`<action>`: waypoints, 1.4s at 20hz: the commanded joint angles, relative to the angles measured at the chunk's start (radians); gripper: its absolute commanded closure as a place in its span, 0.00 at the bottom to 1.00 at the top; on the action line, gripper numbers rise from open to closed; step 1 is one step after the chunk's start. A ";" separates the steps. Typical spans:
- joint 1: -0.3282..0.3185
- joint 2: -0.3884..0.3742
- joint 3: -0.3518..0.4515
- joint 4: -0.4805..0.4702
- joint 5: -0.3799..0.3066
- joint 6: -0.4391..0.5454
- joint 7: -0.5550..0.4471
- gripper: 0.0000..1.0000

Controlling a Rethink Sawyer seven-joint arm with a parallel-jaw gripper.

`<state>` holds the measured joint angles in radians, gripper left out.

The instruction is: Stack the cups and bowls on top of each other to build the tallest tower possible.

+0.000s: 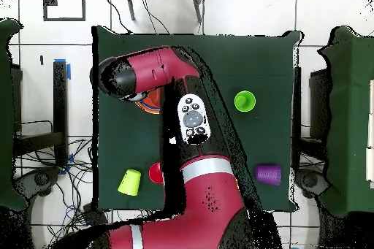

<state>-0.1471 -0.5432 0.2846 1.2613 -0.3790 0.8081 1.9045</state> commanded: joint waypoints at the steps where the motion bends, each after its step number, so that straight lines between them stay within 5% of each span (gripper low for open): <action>1: 0.018 0.059 0.067 0.032 -0.069 0.070 -0.195 1.00; 7: 0.048 0.055 0.063 0.060 -0.015 0.131 -0.118 1.00; 15: 0.076 0.010 0.054 0.000 -0.007 0.335 -0.164 1.00; 23: 0.052 -0.011 0.065 0.009 -0.039 0.326 -0.199 1.00; 28: 0.022 -0.013 0.073 0.031 -0.079 0.239 -0.251 1.00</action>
<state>-0.0960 -0.5736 0.2869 1.2611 -0.3786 1.0671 1.9045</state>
